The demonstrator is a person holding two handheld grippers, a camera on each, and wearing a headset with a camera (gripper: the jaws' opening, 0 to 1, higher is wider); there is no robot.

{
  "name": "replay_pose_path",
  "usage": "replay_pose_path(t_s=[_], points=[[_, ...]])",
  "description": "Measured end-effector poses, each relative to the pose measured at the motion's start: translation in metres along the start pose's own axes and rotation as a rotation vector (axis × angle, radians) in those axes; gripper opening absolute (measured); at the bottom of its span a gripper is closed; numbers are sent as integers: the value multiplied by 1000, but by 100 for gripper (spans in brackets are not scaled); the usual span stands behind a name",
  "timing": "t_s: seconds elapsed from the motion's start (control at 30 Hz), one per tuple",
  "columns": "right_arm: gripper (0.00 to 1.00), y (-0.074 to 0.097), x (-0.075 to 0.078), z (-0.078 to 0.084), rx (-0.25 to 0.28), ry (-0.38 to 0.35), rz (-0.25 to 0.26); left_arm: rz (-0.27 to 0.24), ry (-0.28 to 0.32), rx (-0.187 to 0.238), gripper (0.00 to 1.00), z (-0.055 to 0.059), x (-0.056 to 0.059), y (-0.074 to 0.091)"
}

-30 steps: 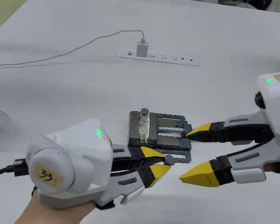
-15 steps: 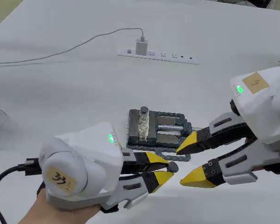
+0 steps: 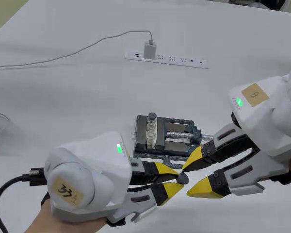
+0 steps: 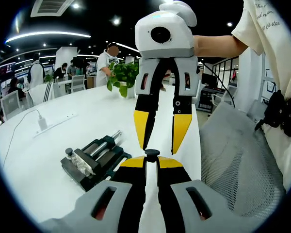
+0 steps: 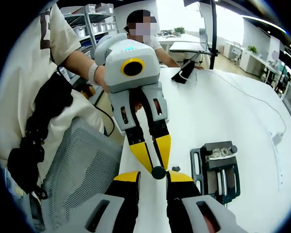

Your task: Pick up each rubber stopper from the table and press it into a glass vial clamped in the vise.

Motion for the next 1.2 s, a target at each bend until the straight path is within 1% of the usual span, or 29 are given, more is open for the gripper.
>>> replay_pose_path(t_s=[0.27,0.4,0.47,0.63,0.73,0.97,1.2], points=[[16,-2,-2,0,-26,18,-7,10,2,-4,4,1,2,-1],[14,-2,-1,0,-31,19,-7,9,5,0,4,1,2,-1],[13,-2,-1,2,-47,28,-7,8,8,3,4,0,2,-1],[12,-2,0,0,-42,20,-3,7,9,3,4,0,1,-1],[12,-1,1,-2,-42,25,-3,7,7,-6,4,2,0,-1],[12,-2,1,-1,-49,25,-6,9,10,4,4,1,1,-1],[11,-2,0,-2,-56,28,-6,10,14,3,4,1,1,-1]])
Point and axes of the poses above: the centre of the closed fingertips' face, and the gripper's own axes: y roughly backward along the fingers, x roughly to its right, z roughly out of its underside, the point moved 9 cm from there along y, roughly backward along the fingers, and after that the axes turned 11 degrees about x, right-handed, at the moved point
